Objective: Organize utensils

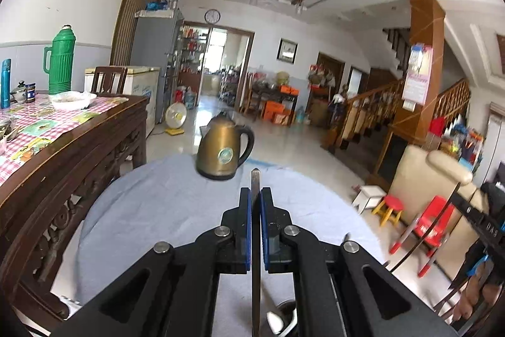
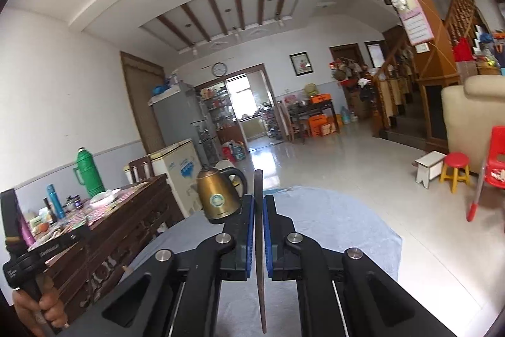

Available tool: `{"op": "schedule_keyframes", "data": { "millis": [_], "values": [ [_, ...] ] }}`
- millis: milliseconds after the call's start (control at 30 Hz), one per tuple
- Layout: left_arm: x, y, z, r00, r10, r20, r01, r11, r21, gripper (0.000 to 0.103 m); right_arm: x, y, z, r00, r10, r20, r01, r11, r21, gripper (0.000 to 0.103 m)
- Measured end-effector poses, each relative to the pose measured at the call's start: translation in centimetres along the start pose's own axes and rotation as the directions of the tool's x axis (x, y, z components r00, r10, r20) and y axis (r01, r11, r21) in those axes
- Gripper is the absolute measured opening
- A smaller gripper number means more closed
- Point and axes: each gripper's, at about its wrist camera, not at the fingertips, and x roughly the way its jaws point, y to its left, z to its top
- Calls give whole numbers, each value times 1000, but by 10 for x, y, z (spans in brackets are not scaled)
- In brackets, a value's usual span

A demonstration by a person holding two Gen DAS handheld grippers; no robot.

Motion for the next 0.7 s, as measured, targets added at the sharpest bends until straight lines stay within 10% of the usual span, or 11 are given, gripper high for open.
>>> {"op": "schedule_keyframes", "data": {
  "millis": [700],
  "values": [
    [-14,-5,-8,998,30,57,-26,997,-66,5,-16,36,-8,977,206,-46,-206,978,15,7]
  ]
}}
